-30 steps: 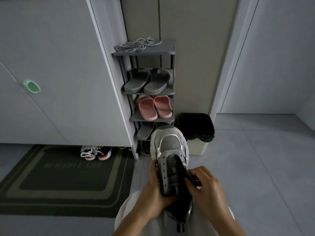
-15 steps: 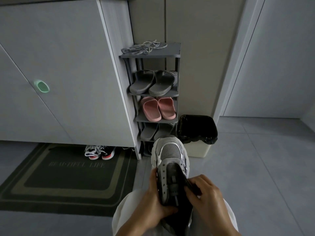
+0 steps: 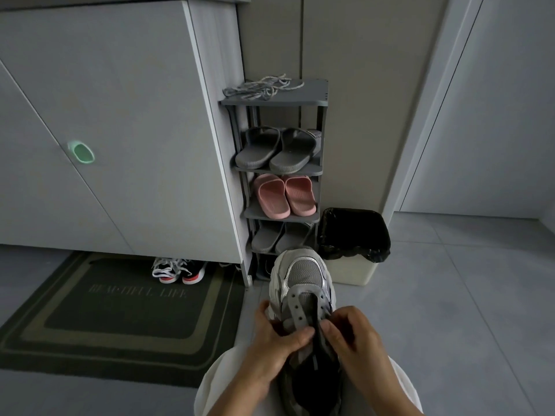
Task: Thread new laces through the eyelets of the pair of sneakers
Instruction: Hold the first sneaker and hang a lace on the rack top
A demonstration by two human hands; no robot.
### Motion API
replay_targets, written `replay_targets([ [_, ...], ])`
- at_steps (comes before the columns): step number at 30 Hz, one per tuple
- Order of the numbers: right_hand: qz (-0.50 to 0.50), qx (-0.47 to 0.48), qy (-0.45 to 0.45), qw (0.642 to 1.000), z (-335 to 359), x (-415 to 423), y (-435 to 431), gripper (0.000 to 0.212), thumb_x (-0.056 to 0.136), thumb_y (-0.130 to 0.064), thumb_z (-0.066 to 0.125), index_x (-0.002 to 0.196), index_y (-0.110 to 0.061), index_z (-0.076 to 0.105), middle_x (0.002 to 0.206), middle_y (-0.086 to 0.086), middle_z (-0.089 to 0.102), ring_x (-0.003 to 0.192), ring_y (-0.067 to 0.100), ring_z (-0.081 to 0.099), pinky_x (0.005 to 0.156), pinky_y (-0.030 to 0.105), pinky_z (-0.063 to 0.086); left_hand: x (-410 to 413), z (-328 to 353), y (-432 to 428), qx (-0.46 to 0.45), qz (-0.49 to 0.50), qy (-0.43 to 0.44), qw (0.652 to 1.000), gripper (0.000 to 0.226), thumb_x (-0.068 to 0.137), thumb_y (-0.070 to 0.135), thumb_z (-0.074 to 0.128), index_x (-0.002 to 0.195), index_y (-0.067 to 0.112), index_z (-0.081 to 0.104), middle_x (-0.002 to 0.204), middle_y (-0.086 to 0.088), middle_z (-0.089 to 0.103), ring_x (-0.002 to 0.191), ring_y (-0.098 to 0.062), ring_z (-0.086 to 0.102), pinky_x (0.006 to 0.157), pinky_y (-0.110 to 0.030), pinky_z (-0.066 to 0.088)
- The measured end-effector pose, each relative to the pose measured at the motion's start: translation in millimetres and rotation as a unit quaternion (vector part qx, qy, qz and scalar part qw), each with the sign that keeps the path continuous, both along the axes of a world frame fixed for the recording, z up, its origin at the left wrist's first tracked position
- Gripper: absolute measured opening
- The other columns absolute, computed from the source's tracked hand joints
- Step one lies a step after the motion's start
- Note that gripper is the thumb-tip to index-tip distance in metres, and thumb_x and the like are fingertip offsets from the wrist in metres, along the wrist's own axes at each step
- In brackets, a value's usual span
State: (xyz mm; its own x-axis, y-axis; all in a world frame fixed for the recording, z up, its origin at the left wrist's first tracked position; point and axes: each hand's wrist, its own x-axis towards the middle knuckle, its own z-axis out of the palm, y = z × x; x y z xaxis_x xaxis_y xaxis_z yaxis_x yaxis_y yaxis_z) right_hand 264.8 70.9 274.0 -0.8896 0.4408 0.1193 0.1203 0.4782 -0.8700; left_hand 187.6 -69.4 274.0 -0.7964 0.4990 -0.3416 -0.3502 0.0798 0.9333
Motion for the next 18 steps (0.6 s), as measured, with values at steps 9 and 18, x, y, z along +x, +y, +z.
replay_targets([
  [9, -0.012, -0.037, -0.014, 0.999, -8.3, -22.0, -5.5, 0.023, 0.080, -0.020, 0.068, 0.068, -0.026, 0.050, 0.067, -0.004, 0.056, 0.073, 0.005, 0.053, 0.059, 0.010, 0.040, -15.9, -9.5, 5.6, 0.044, 0.002, -0.049, 0.998, 0.117, 0.017, 0.031, 0.090, 0.122, 0.013, 0.042, 0.106, -0.015, 0.064, 0.089, -0.023, 0.065, 0.057, -0.018, 0.053],
  [18, 0.053, -0.045, 0.013, 0.998, 27.7, -97.3, 11.3, 0.009, 0.083, -0.020, 0.065, 0.079, -0.023, 0.057, 0.081, -0.001, 0.060, 0.075, 0.008, 0.057, 0.065, 0.016, 0.046, -86.0, 12.3, 17.5, 0.104, 0.038, -0.037, 0.993, 0.066, 0.049, 0.016, 0.082, 0.109, 0.004, 0.057, 0.096, -0.020, 0.070, 0.087, -0.033, 0.068, 0.061, -0.026, 0.056],
])
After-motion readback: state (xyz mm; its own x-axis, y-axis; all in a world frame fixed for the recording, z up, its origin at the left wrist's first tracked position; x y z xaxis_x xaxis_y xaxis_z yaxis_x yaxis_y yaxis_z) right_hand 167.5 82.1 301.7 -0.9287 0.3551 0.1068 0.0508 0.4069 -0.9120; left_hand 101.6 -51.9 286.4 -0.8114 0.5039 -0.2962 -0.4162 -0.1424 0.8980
